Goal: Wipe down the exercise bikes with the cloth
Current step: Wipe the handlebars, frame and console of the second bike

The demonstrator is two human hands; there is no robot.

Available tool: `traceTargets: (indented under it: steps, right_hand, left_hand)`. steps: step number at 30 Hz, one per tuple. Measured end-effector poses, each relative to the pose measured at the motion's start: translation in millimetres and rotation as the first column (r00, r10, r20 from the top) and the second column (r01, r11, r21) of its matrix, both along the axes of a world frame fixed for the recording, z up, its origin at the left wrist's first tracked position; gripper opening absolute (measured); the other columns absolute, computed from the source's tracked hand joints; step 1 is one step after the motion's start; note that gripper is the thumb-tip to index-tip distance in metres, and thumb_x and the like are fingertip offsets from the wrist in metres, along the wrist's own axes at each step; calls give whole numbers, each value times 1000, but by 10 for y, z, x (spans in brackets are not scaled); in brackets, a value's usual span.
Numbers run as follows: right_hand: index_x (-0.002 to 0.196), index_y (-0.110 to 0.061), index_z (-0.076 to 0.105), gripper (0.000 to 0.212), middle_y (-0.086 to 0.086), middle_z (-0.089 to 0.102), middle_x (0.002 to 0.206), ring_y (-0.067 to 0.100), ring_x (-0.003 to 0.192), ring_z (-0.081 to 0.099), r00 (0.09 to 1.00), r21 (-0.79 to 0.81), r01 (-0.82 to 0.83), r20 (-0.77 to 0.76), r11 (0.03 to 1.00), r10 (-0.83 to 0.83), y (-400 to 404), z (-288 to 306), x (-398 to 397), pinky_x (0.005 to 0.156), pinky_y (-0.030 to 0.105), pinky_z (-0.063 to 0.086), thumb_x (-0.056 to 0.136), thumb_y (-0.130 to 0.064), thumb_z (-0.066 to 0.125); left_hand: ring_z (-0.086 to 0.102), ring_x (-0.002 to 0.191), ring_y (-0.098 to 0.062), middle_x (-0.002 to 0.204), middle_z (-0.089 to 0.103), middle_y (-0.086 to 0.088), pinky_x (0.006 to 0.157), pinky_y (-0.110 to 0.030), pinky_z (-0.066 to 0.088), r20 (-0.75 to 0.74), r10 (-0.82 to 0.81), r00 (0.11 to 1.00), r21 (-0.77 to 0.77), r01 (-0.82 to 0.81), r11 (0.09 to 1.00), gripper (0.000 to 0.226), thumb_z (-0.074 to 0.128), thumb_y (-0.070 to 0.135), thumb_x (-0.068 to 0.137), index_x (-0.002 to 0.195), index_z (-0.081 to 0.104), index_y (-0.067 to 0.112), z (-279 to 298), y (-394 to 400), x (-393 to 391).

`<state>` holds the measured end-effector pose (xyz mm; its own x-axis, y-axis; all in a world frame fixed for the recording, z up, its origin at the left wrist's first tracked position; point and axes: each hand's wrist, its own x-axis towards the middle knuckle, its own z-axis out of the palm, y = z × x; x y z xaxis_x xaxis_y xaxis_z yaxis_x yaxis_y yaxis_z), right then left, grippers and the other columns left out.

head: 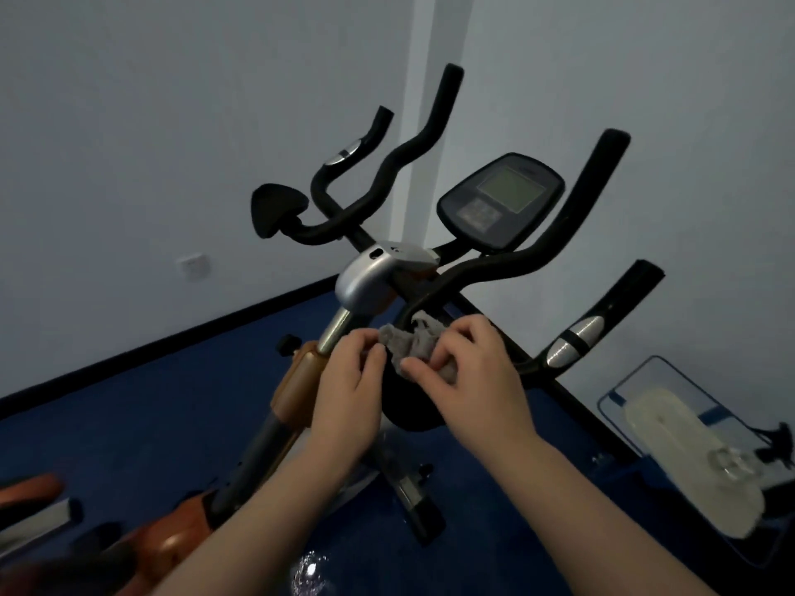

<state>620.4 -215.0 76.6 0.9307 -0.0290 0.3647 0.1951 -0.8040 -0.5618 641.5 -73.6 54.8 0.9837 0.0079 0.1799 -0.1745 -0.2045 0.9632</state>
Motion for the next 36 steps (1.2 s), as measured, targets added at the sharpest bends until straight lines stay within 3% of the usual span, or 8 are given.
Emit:
traceTargets:
  steps: [5,9,14,16,19,23,29,36]
  right_hand:
    - [117,-34,46,39,-10,52,103,7,86,54,995,8,-25,-98,1000,25,79,-9,189,65,17,40,85,-31,67]
    - [133,-32,52,41,-13,59,109,1,93,56,995,58,82,-62,995,-79,15,-120,-189,69,7,40,92,-31,56]
    - [126,-22,61,31,-1,66,110,14,103,60,982,149,116,-167,982,-90,105,6,162,89,34,50,96,-23,52]
    - [131,-24,56,36,-4,60,116,11,108,55,979,224,166,-150,960,-135,210,-69,84,93,30,48,96,-20,51]
    - [142,-33,41,48,-16,41,121,2,115,40,957,231,290,-78,929,-279,379,-218,-249,93,17,36,95,-23,51]
    - [129,-22,56,33,-3,52,112,14,109,51,923,176,376,-163,910,-349,325,-157,110,89,28,45,98,-19,46]
    - [131,-20,57,40,-4,53,136,10,125,49,809,242,551,79,799,-582,736,-363,-261,103,25,41,92,-12,56]
    - [115,-10,69,32,8,69,116,19,113,62,730,29,651,250,759,-636,832,-245,70,103,41,43,83,-4,66]
  left_hand:
    - [63,87,-7,90,67,7,79,-30,50,-31,26,999,-147,-30,989,24,41,25,100,97,64,24,-128,-195,-15]
    - [61,95,5,99,67,23,77,-6,44,35,36,999,-93,-33,995,27,39,26,99,103,62,39,-133,-170,-72]
    - [57,93,15,96,64,35,74,2,39,89,-20,996,-19,22,1000,29,40,22,101,103,61,41,-74,-84,-42]
    - [57,97,15,99,65,34,76,1,40,94,-87,992,-14,88,996,28,39,24,100,105,61,41,-101,-17,-11]
    - [63,105,-3,108,70,14,84,-16,49,42,-262,964,-84,265,961,32,36,33,99,114,64,33,-134,115,77]
    - [66,105,-13,109,72,3,85,-19,51,4,-423,906,-149,419,896,37,34,32,101,118,66,23,-121,265,236]
    - [64,109,-8,113,71,7,86,-13,48,39,-543,839,-178,541,822,37,34,28,100,122,62,18,-179,360,290]
    - [66,102,-4,108,72,14,83,-19,50,-47,-601,798,-231,577,783,38,30,35,102,112,66,36,-151,423,407]
